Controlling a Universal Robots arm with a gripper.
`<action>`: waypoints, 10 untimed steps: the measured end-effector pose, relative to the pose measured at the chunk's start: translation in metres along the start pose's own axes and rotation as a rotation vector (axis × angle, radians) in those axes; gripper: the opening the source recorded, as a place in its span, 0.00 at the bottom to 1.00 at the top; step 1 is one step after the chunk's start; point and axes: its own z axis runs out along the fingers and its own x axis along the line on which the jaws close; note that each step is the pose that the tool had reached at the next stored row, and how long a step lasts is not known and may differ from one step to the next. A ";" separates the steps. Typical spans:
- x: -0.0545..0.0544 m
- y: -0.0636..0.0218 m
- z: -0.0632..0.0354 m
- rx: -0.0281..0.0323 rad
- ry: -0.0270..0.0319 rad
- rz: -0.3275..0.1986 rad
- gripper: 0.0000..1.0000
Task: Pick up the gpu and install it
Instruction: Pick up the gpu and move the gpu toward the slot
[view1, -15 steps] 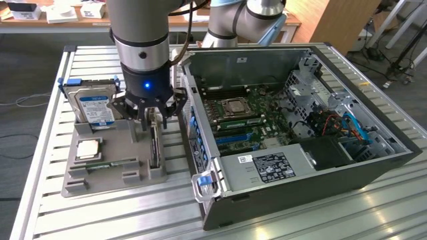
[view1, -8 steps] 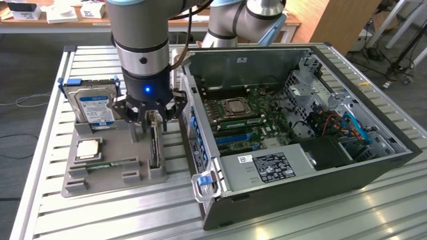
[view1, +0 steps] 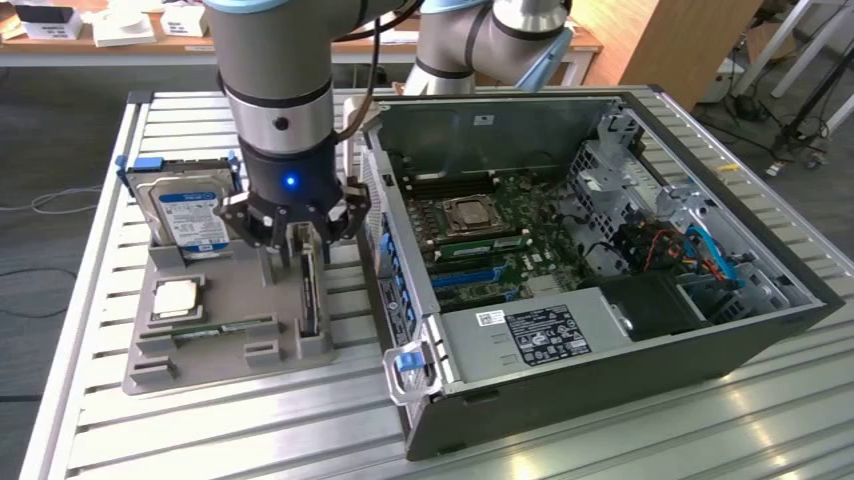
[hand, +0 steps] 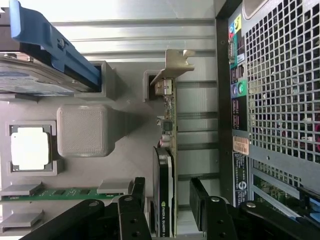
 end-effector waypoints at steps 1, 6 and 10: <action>0.000 -0.0002 0.0013 -0.0001 0.0000 0.000 0.49; 0.000 -0.0011 0.0089 0.0000 0.0000 0.000 0.49; 0.000 -0.0015 0.0140 0.0000 0.0001 0.000 0.49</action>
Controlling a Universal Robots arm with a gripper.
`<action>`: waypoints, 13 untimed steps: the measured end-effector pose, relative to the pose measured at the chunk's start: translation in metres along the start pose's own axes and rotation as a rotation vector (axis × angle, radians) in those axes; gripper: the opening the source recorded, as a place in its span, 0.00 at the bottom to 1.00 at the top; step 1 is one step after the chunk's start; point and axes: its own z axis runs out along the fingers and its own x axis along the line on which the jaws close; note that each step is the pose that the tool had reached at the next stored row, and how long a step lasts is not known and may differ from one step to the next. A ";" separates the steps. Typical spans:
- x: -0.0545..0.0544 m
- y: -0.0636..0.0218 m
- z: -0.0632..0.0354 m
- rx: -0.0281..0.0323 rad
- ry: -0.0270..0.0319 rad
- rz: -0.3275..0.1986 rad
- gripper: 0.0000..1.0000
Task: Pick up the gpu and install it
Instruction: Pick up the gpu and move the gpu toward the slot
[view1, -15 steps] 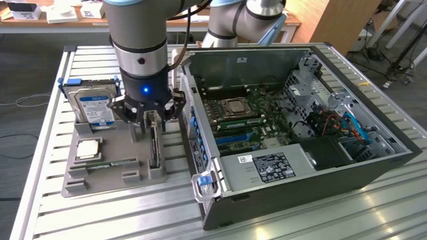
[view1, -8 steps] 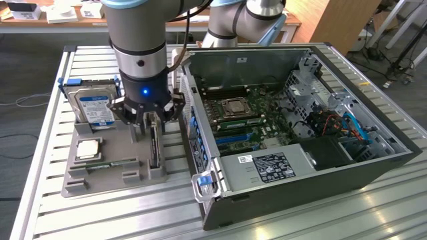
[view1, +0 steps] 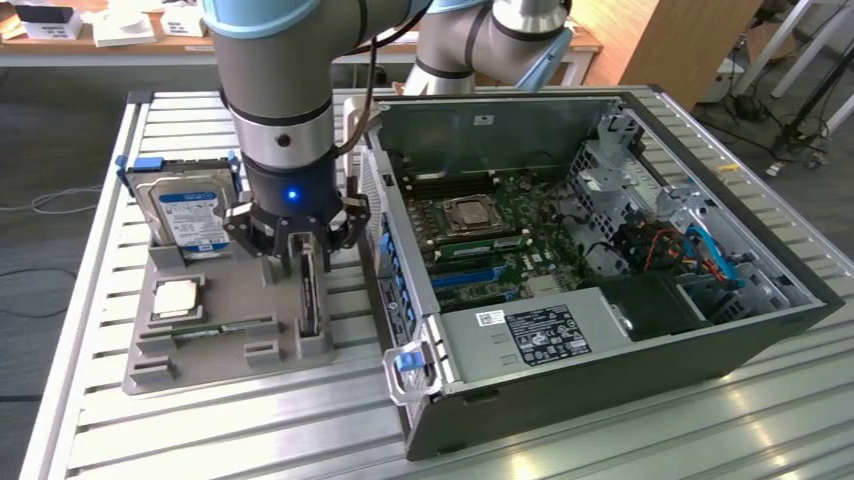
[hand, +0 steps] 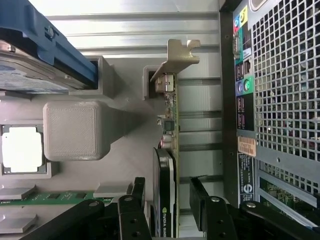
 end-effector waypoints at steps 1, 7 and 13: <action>0.000 -0.0001 0.0010 0.0000 -0.0001 0.000 0.49; 0.000 -0.0003 0.0051 0.0000 -0.0001 0.000 0.49; 0.000 -0.0004 0.0077 0.0001 0.0001 0.000 0.49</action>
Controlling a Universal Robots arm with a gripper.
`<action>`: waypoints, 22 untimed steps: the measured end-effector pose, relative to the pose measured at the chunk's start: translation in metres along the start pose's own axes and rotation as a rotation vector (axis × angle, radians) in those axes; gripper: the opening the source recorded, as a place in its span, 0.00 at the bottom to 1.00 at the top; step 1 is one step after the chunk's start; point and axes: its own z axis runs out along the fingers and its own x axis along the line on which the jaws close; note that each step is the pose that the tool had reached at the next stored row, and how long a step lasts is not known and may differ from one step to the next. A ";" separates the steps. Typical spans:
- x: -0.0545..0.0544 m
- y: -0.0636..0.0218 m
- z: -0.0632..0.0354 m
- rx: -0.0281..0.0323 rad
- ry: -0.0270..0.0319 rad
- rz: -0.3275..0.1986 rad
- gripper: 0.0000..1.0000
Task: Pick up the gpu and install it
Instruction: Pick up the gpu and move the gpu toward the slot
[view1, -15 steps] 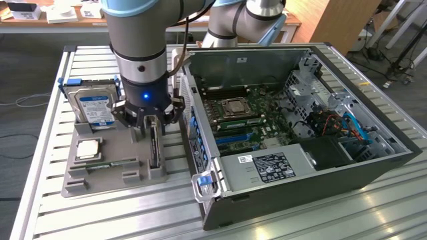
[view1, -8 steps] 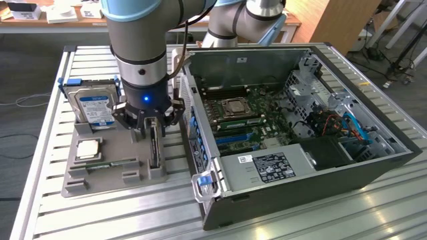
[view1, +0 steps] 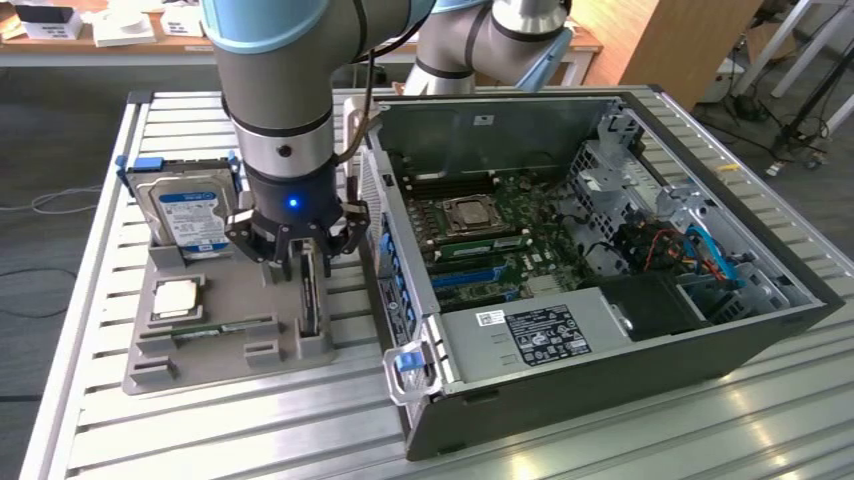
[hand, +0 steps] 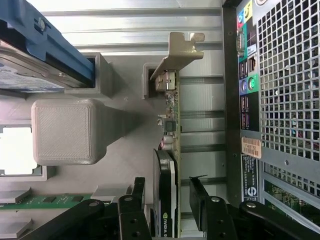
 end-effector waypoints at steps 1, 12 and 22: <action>0.000 0.0000 0.0001 -0.0001 -0.0001 0.000 0.49; 0.000 0.0000 0.0001 -0.0001 -0.0001 0.000 0.47; 0.000 0.0000 0.0007 -0.0002 -0.0002 0.000 0.40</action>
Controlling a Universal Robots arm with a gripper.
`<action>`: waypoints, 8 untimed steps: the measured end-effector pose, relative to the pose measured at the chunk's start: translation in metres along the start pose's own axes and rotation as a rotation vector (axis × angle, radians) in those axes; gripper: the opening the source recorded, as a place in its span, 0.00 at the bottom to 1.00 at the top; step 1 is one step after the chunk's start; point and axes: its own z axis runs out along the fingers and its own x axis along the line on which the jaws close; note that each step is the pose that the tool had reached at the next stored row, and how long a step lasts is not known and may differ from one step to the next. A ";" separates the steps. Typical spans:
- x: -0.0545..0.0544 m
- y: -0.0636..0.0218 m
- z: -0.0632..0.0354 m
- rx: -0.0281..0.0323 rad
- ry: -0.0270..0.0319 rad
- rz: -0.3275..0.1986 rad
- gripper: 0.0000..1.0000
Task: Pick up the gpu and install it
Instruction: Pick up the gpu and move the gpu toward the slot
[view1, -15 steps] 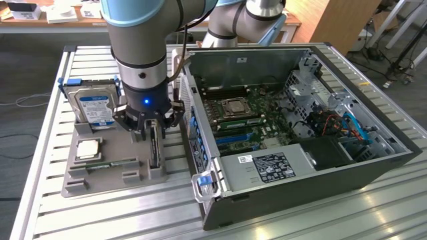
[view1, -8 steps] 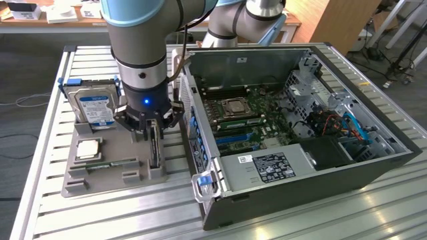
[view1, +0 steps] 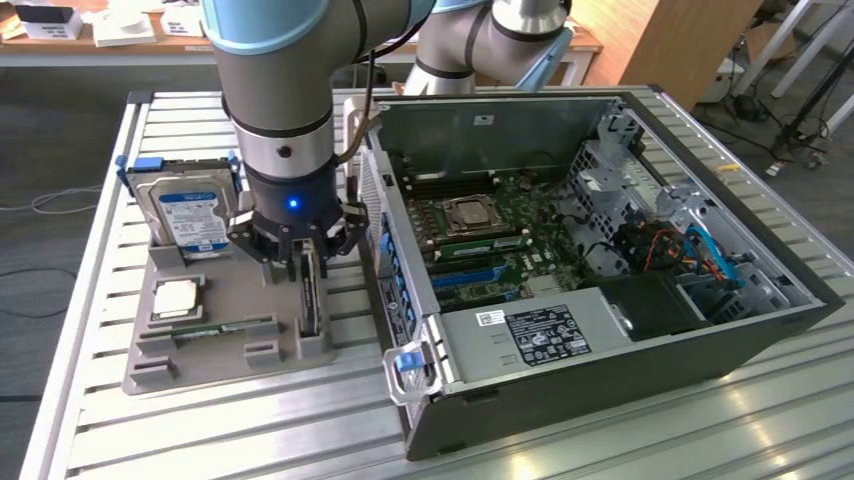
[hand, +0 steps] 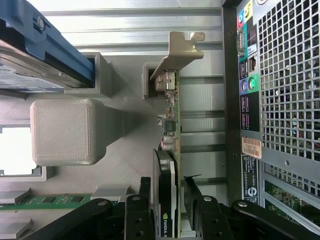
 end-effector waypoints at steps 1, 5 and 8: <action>0.000 0.0000 0.0000 0.0001 0.0000 0.000 0.40; 0.000 0.0000 0.0000 0.0001 0.0001 0.000 0.40; 0.000 0.0000 0.0000 0.0000 0.0000 0.000 0.40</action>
